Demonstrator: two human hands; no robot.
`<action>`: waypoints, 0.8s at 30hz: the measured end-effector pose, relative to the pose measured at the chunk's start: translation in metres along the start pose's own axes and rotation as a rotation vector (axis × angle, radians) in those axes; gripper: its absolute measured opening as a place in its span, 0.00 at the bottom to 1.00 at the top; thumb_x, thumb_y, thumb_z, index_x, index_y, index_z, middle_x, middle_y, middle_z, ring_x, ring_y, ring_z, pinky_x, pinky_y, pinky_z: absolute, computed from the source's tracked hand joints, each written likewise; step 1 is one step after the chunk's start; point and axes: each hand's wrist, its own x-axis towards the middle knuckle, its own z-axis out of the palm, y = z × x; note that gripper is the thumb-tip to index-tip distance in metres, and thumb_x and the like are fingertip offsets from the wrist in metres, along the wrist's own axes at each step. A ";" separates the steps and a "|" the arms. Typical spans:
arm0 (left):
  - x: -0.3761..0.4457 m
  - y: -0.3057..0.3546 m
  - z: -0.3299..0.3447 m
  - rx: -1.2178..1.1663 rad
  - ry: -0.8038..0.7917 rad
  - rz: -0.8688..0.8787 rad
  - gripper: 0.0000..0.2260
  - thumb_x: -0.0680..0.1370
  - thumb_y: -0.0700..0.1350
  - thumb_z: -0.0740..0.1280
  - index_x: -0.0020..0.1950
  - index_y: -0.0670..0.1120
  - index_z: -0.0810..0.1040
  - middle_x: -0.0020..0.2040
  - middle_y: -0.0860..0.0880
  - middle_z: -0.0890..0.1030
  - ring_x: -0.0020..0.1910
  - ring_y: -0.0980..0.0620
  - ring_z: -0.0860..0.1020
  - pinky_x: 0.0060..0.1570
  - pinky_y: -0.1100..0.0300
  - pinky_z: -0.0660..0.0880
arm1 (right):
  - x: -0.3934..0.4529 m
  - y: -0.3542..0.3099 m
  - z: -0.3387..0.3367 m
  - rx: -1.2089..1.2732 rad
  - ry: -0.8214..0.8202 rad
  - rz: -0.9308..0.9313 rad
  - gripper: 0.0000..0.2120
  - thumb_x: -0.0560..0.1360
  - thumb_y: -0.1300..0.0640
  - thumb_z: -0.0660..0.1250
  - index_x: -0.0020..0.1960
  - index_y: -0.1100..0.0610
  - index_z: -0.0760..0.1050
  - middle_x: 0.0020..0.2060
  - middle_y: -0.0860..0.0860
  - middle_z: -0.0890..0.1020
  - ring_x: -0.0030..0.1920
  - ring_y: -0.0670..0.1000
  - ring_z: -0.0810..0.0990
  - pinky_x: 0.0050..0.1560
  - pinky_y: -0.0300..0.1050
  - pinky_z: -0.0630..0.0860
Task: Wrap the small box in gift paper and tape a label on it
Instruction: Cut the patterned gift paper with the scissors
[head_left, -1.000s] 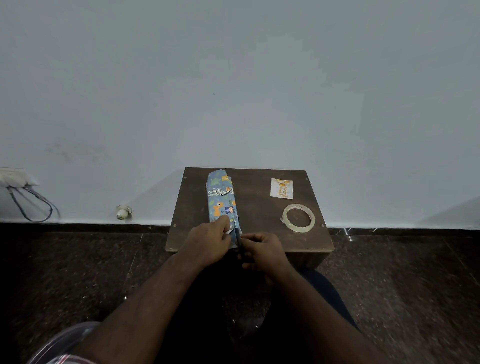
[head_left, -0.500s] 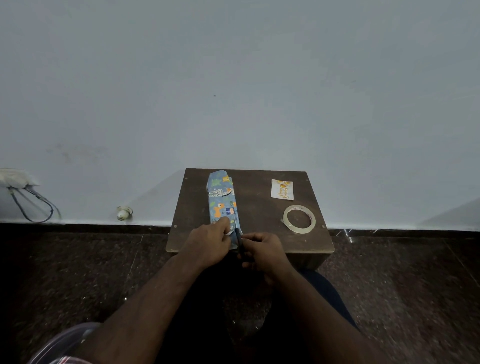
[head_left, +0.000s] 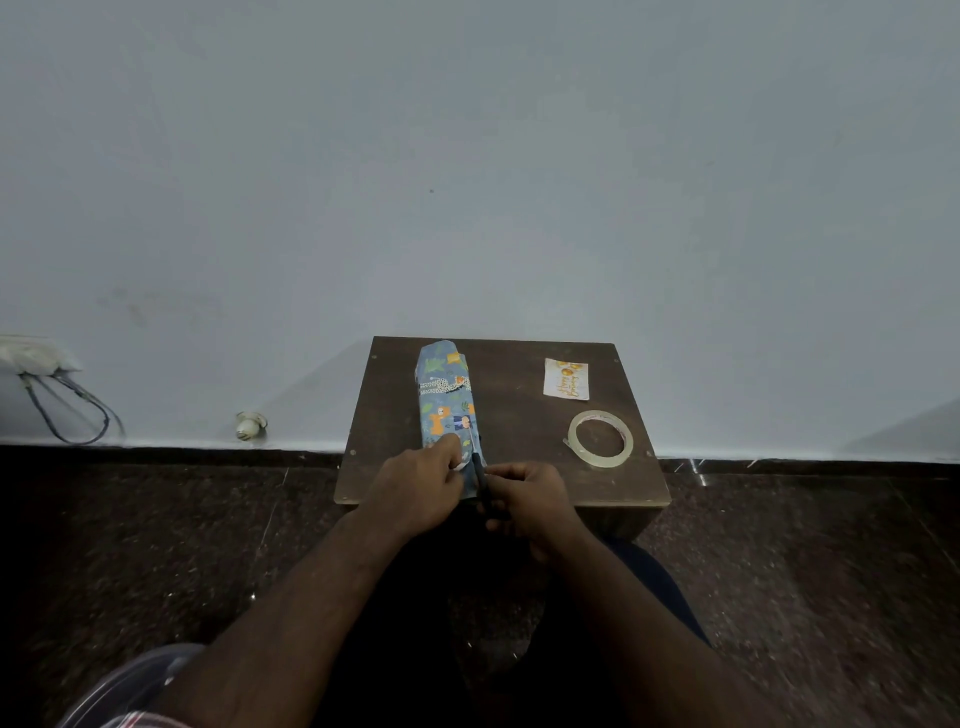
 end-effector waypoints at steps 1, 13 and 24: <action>0.000 0.000 0.000 -0.001 -0.002 0.000 0.06 0.81 0.49 0.61 0.50 0.48 0.66 0.50 0.46 0.82 0.43 0.44 0.80 0.39 0.55 0.70 | 0.001 0.000 0.000 -0.014 0.000 0.001 0.06 0.78 0.60 0.70 0.54 0.59 0.83 0.42 0.56 0.86 0.36 0.50 0.84 0.33 0.42 0.78; 0.002 -0.001 0.001 0.000 -0.006 -0.014 0.05 0.81 0.49 0.61 0.51 0.49 0.67 0.50 0.46 0.83 0.42 0.46 0.79 0.40 0.55 0.73 | 0.007 0.000 -0.001 -0.023 -0.004 -0.007 0.06 0.78 0.60 0.70 0.54 0.59 0.83 0.45 0.57 0.86 0.38 0.51 0.84 0.35 0.42 0.79; 0.001 -0.001 0.000 -0.011 0.005 -0.017 0.05 0.81 0.49 0.61 0.51 0.48 0.68 0.46 0.47 0.82 0.40 0.46 0.78 0.39 0.56 0.69 | 0.009 -0.002 -0.002 -0.023 -0.006 -0.023 0.05 0.78 0.62 0.70 0.52 0.60 0.83 0.43 0.59 0.85 0.34 0.49 0.82 0.33 0.42 0.78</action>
